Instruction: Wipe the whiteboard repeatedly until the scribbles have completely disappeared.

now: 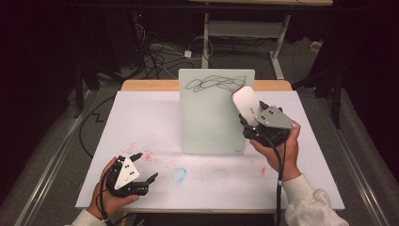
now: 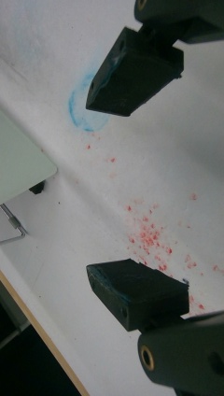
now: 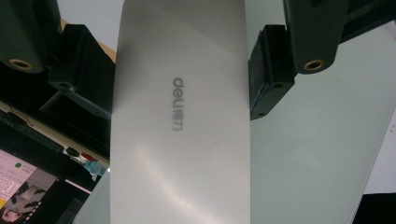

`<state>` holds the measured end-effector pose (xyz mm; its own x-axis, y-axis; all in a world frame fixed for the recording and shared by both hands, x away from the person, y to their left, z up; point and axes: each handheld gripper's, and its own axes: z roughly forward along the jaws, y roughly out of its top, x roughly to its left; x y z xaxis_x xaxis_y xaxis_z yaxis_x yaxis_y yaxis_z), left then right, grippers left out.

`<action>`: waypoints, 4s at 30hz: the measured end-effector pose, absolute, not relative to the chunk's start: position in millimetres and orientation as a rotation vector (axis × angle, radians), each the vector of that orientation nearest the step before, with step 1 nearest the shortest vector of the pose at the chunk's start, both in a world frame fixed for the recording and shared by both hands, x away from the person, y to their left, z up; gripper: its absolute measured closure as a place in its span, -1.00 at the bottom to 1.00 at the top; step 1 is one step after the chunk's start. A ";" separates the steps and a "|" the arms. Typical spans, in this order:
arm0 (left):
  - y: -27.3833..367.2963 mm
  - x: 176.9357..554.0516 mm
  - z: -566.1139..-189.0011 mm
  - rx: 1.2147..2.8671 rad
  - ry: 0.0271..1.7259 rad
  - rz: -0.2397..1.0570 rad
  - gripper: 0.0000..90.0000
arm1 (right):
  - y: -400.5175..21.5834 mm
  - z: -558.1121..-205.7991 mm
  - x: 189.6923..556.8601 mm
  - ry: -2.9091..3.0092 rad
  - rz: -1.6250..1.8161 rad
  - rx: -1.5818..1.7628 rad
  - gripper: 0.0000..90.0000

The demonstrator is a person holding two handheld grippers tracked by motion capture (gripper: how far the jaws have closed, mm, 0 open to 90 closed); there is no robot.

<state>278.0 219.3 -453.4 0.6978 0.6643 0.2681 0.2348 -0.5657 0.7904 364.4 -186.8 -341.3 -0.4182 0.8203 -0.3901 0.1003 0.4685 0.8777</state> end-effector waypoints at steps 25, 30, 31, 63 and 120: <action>215.5 273.3 -451.3 2.151 0.655 0.724 -0.61 | -157.3 -330.6 397.2 1.648 0.867 0.863 -0.31; 214.1 273.3 -452.1 2.153 0.651 0.722 -0.61 | -137.2 -346.3 390.1 1.705 0.830 0.787 -0.31; 213.9 273.2 -452.1 2.154 0.651 0.722 -0.61 | -137.2 -346.3 390.1 1.705 0.830 0.787 -0.31; 213.9 272.4 -451.7 2.162 0.642 0.715 -0.60 | -115.0 -351.2 388.9 1.717 0.884 0.776 -0.31; 217.2 270.7 -450.7 2.149 0.639 0.710 -0.60 | -51.9 -341.8 394.4 1.563 0.985 0.936 -0.30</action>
<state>270.7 217.2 -450.7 0.7189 0.6374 0.2773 0.2082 -0.5781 0.7890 394.4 -51.9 -341.8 -0.1770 0.9220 -0.3443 0.0875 0.3632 0.9276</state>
